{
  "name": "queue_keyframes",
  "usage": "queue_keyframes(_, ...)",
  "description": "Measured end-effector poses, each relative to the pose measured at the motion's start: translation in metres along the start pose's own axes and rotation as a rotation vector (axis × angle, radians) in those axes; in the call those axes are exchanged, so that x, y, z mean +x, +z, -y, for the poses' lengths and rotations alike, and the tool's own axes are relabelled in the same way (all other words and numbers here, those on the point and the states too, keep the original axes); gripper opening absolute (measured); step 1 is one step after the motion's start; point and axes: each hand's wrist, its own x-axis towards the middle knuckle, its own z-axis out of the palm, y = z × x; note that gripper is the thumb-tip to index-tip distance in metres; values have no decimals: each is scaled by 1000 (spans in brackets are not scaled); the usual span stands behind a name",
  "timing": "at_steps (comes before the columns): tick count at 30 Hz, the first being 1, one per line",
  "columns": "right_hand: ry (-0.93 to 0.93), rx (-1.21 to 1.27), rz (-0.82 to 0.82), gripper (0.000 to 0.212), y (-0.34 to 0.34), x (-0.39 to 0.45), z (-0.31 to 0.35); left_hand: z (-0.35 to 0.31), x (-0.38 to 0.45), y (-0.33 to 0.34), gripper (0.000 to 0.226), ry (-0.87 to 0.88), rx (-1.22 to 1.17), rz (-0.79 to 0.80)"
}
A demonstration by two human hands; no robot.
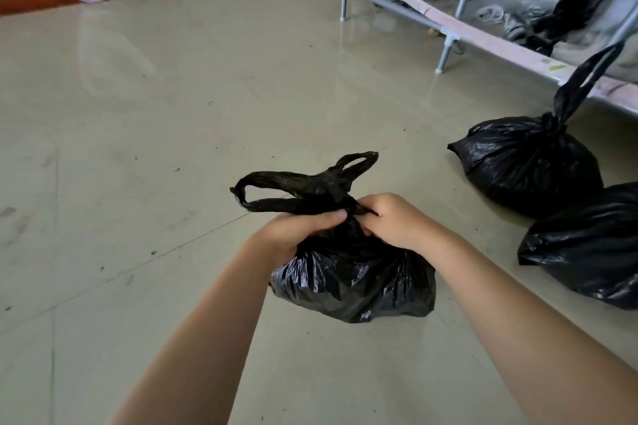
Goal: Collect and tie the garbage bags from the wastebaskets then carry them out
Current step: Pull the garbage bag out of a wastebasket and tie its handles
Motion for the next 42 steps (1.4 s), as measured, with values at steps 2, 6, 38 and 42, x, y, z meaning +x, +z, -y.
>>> queue_keyframes(2,-13,-59,101,40,-2,-3,4,1,0,2,27,57,-90,4)
queue_keyframes(6,11,-113,270,38,0,-5,6,4,9,6,39,13,-256,-181)
queue_keyframes(38,85,540,31,23,-25,-11,-8,-13,2,5,40,356,-97,-432)
queue_keyframes(42,164,662,-46,11,-26,-11,-9,-16,-5,9,37,435,-488,-288)
